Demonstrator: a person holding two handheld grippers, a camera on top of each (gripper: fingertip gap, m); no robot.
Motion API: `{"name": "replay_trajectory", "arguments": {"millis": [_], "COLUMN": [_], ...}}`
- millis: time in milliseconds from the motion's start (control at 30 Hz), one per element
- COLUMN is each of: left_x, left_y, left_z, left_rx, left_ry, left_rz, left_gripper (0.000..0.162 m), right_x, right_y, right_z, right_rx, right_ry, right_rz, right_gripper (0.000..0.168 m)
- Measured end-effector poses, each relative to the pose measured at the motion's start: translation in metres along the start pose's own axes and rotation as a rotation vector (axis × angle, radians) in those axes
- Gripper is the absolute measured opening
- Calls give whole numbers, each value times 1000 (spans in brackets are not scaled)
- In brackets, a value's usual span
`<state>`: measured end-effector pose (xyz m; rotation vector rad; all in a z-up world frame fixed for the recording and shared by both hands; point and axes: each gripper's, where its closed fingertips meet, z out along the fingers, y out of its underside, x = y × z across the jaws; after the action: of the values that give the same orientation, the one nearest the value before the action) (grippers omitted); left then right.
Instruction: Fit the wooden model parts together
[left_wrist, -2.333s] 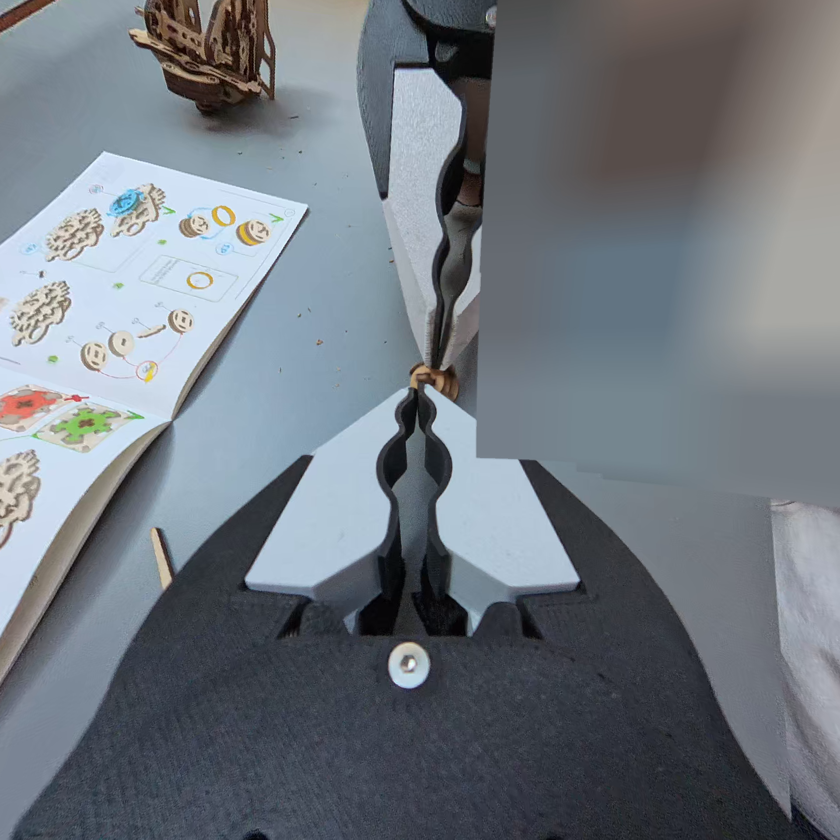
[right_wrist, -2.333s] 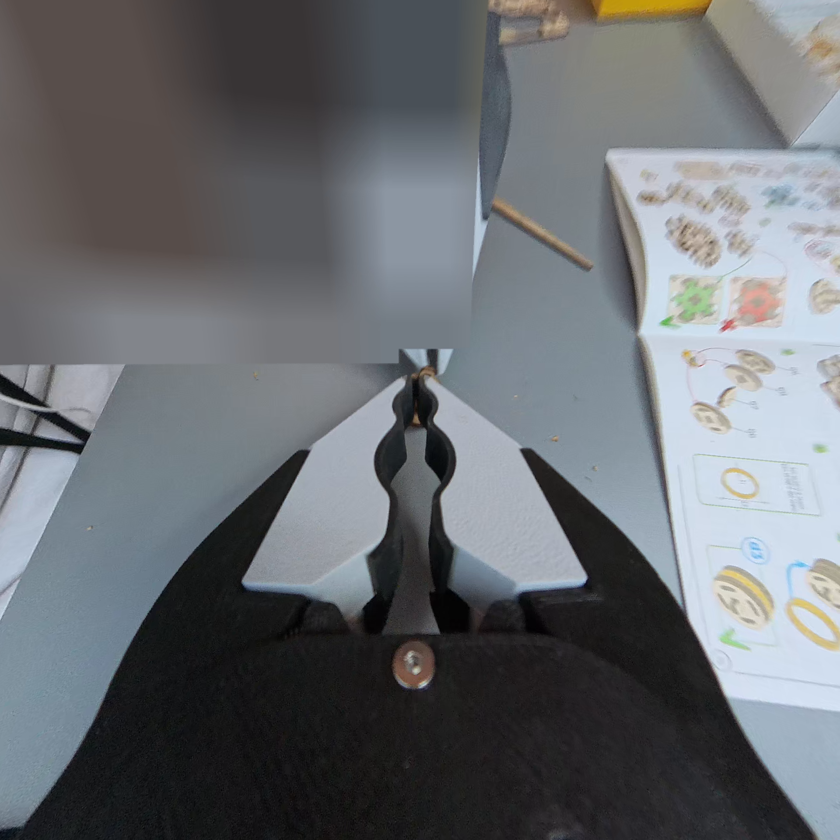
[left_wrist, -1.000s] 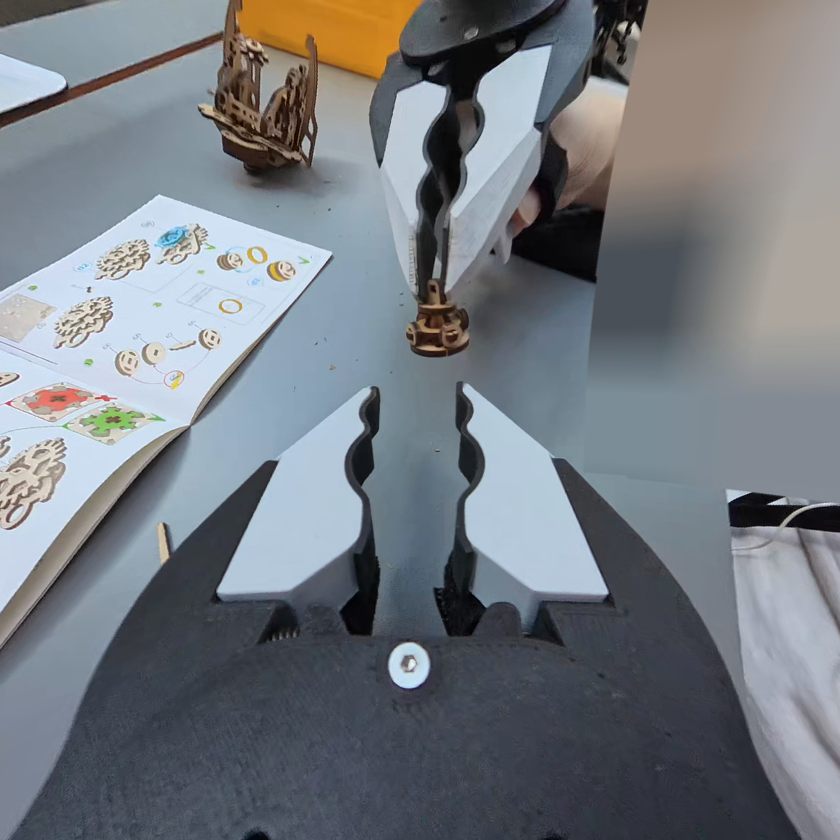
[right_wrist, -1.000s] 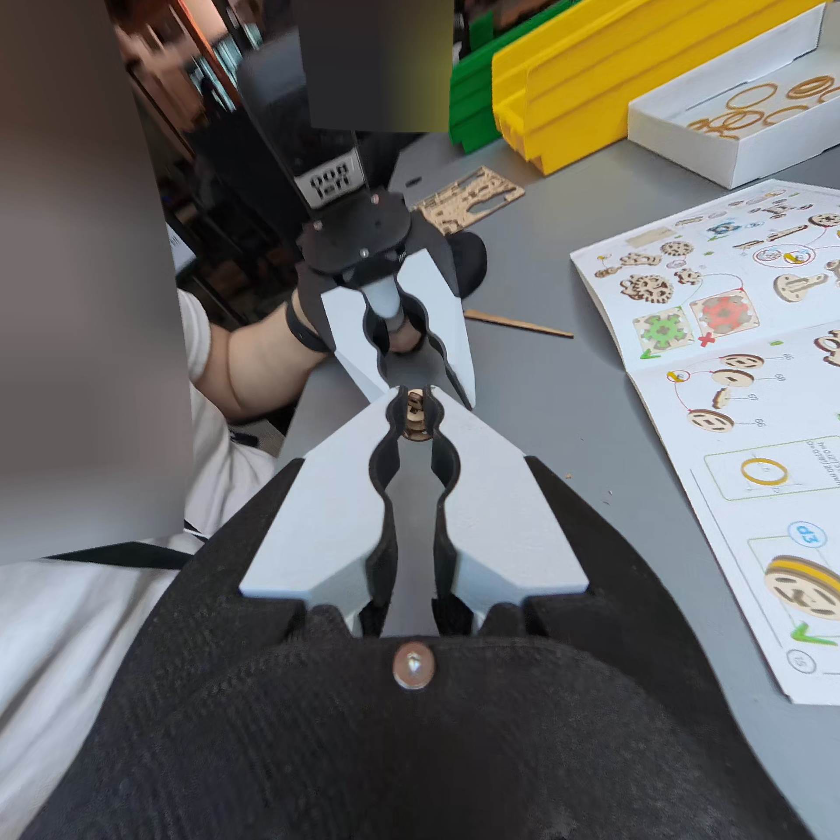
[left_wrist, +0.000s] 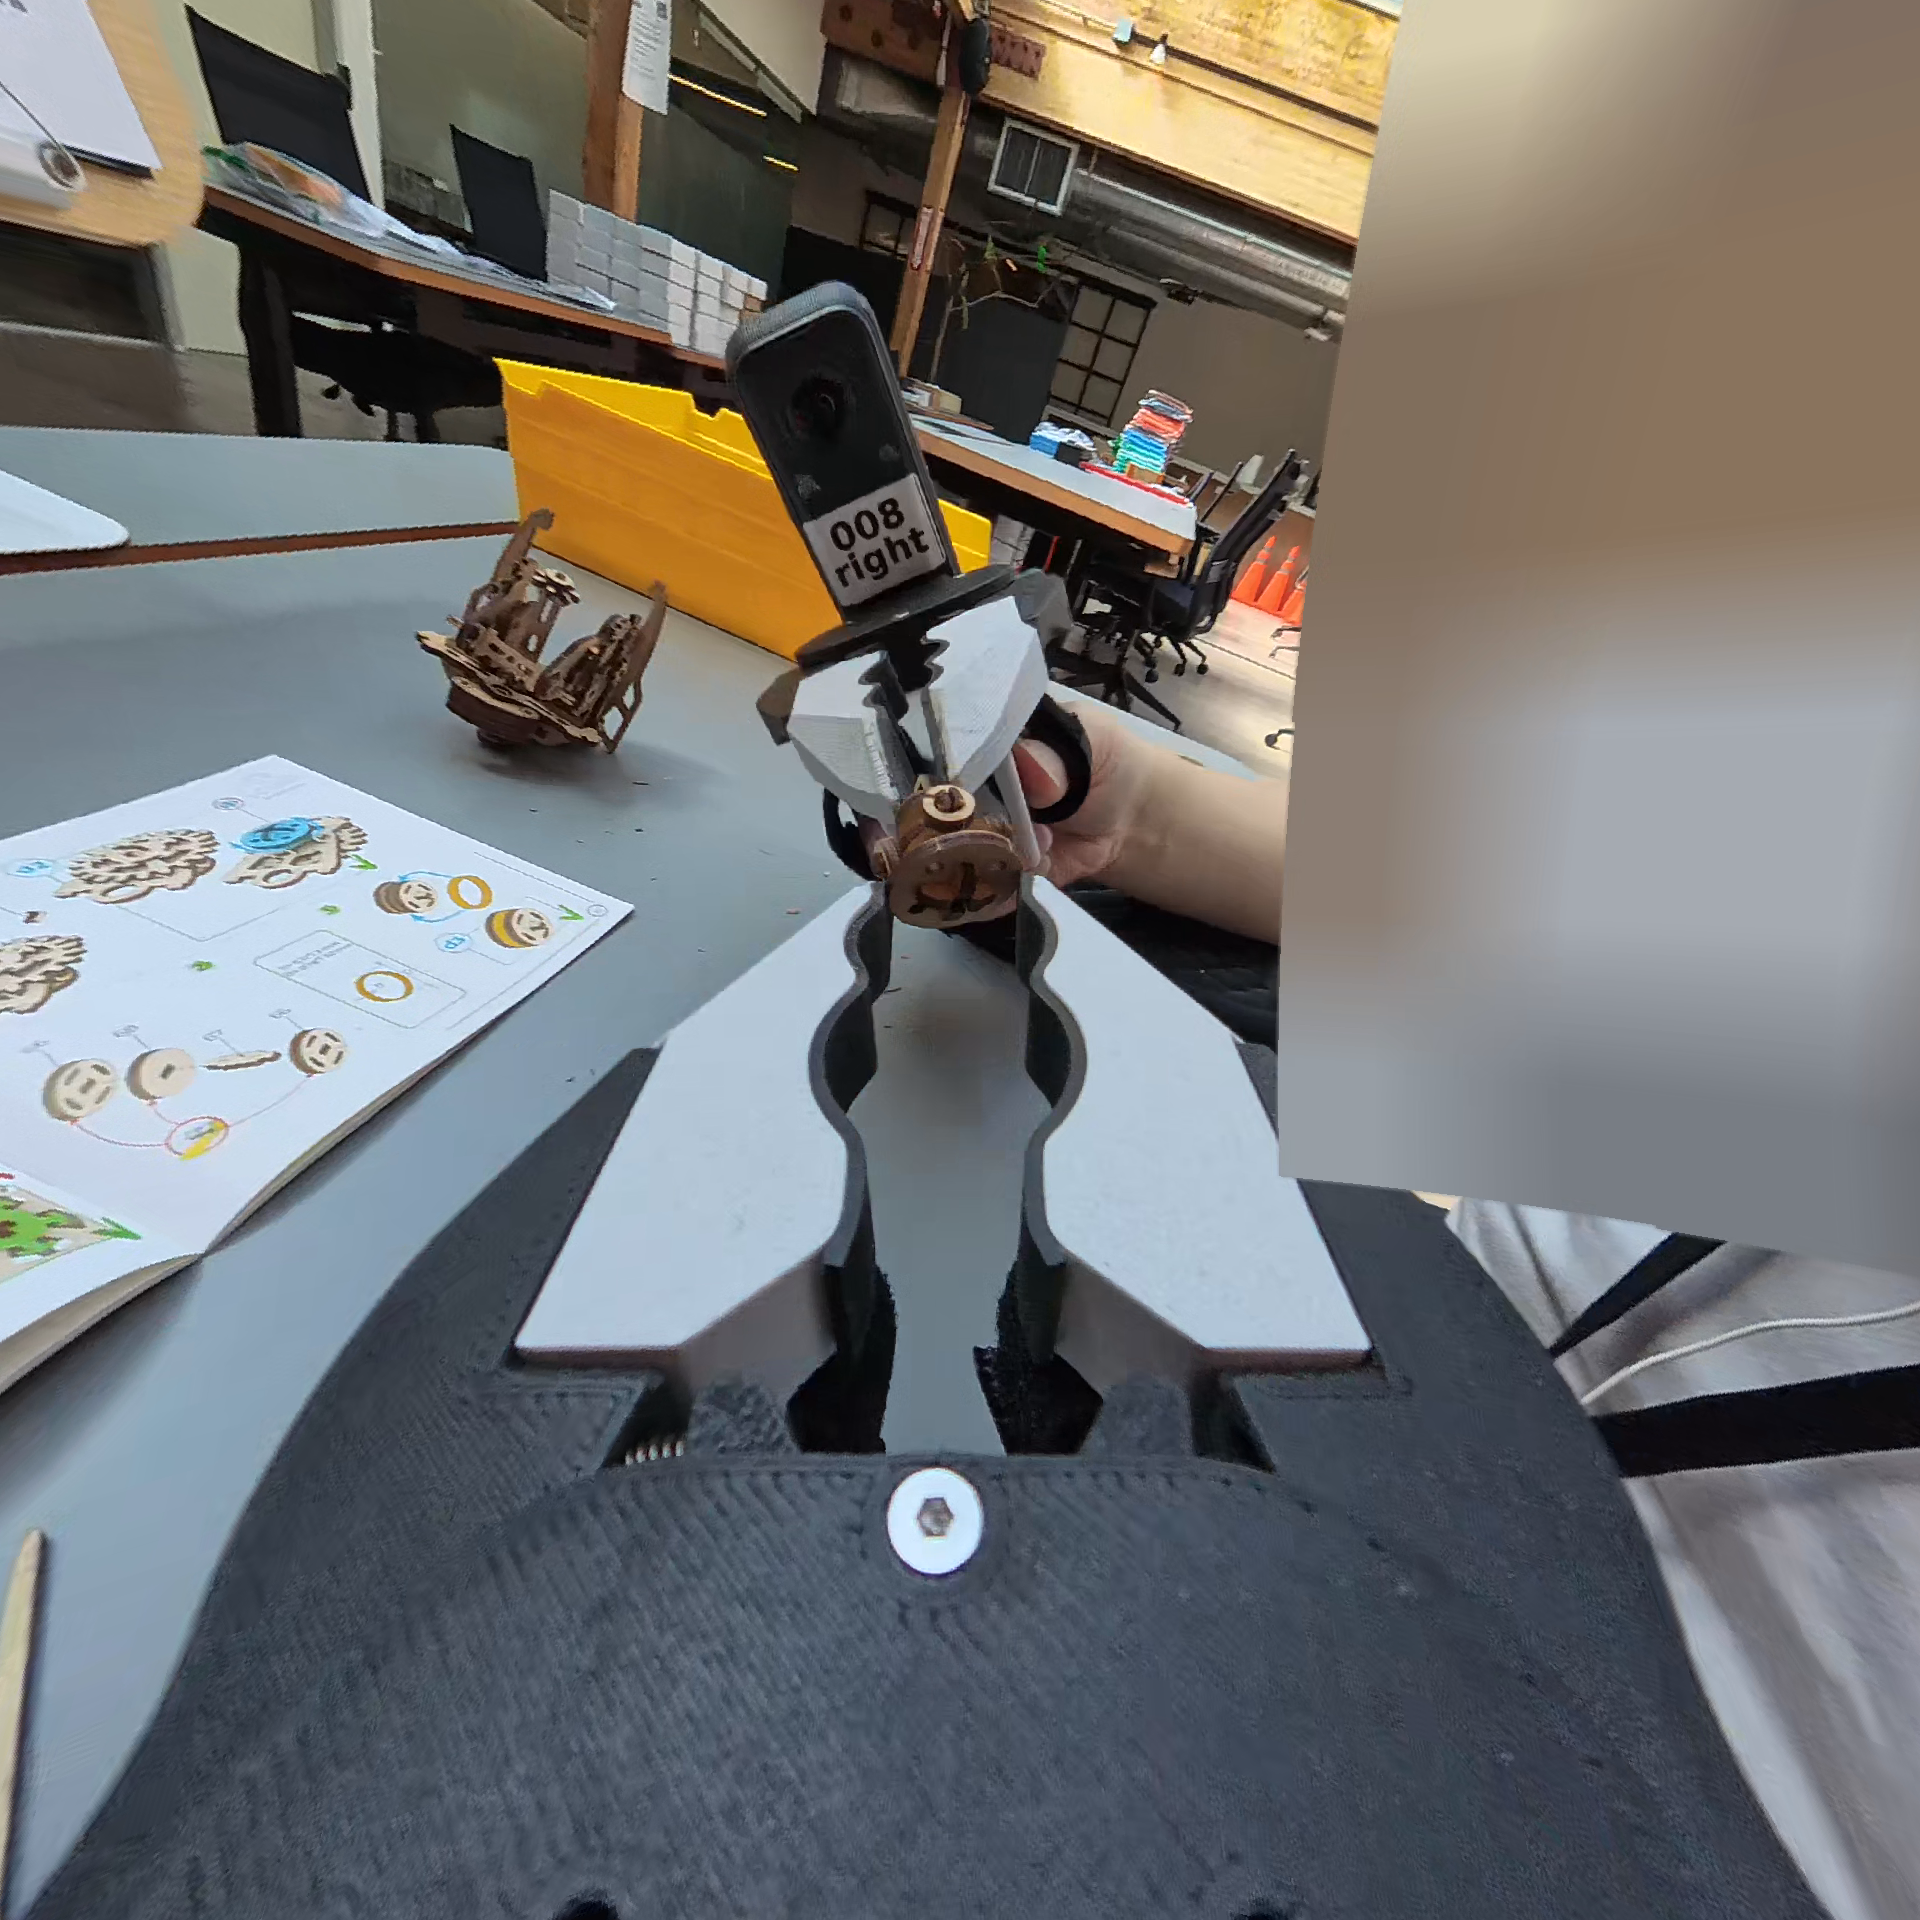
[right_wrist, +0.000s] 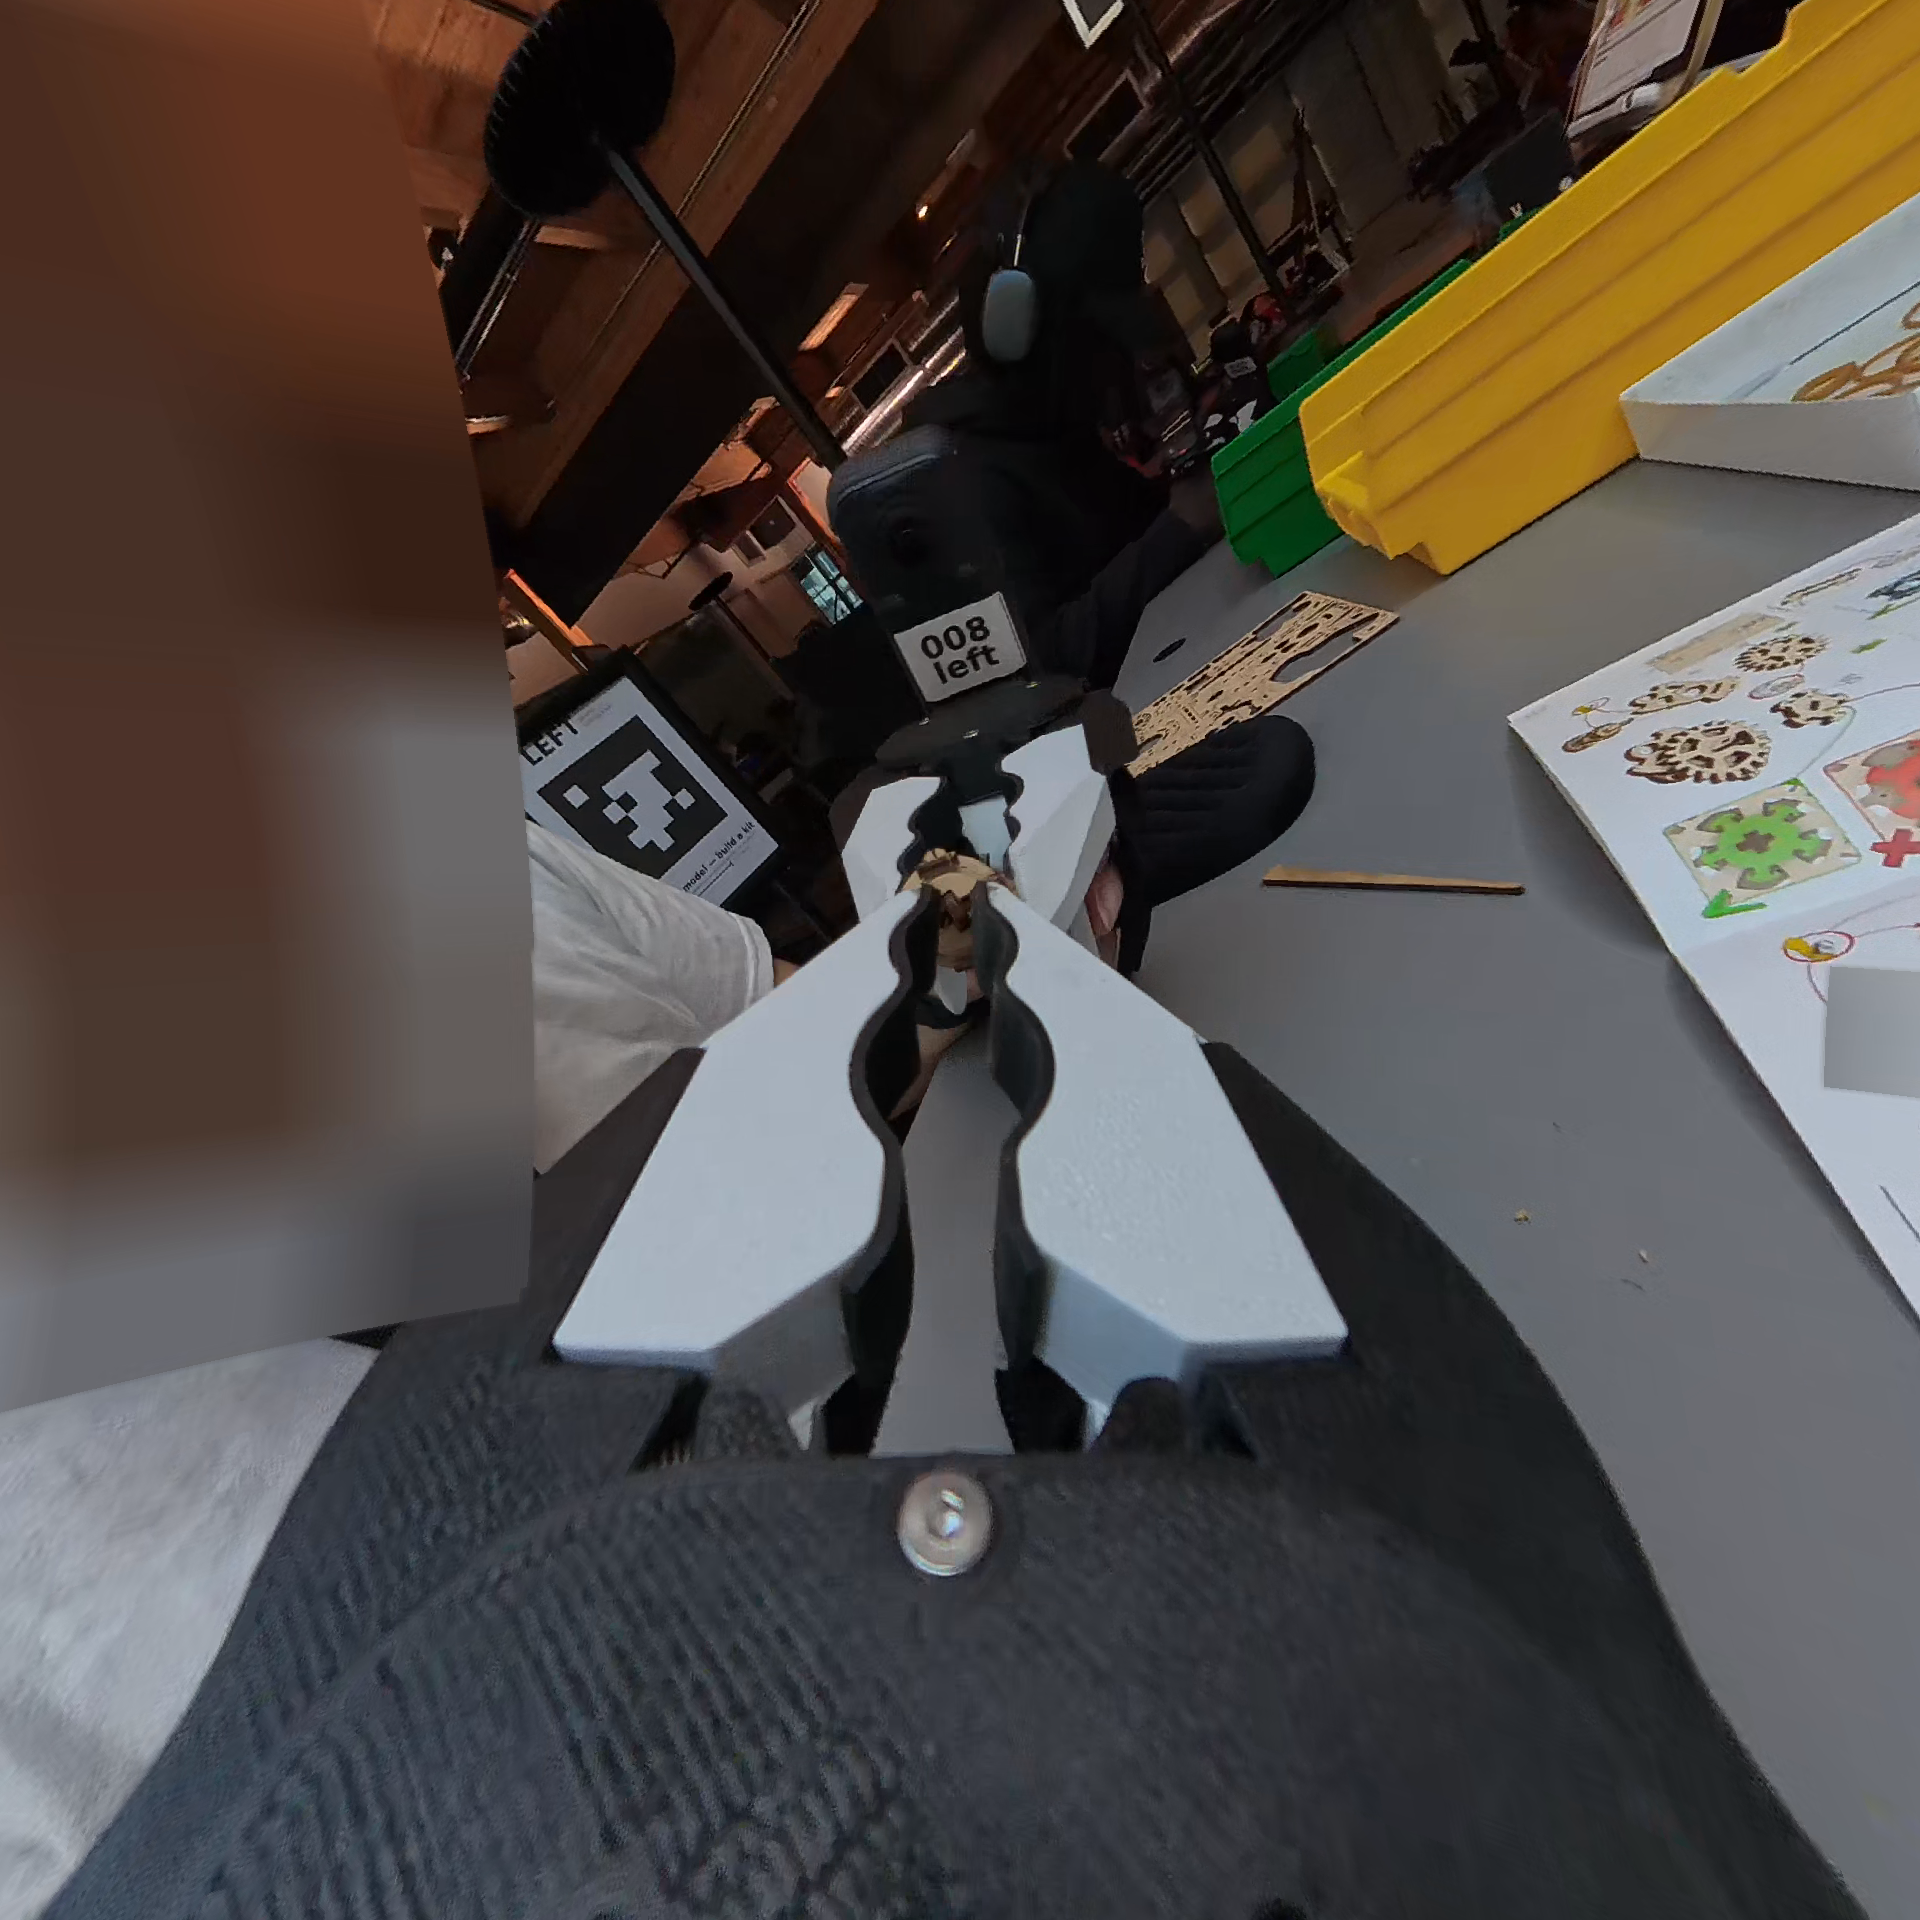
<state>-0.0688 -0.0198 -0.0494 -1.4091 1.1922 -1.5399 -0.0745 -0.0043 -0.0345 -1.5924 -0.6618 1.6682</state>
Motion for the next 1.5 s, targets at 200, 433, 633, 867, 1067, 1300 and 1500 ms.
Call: {"name": "replay_trajectory", "arguments": {"millis": [200,433,633,867,1067,1300,1500], "left_x": [12,19,23,26,27,32,26], "left_y": [5,24,28,26,30,32,32], "left_z": [-6,-2,0,-1,-1,-1,-1], "left_rx": [-22,-140,-149,-138,-159,-173,-170], "left_ry": [159,174,178,195,198,224,187], "left_rz": [-104,-9,12,22,31,29,25], "left_gripper": [21,22,22,21,21,21,22], "right_x": [-9,-12,-17,-18,-19,-22,-20], "right_y": [6,27,37,40,38,43,41], "right_z": [-2,0,-2,-1,1,1,-1], "right_rx": [-103,-262,-332,-346,-325,-362,-391], "right_ry": [70,107,79,79,76,68,113], "right_rz": [-320,-517,-563,-573,-561,-591,-621], "right_gripper": [5,7,7,7,3,2,2]}}
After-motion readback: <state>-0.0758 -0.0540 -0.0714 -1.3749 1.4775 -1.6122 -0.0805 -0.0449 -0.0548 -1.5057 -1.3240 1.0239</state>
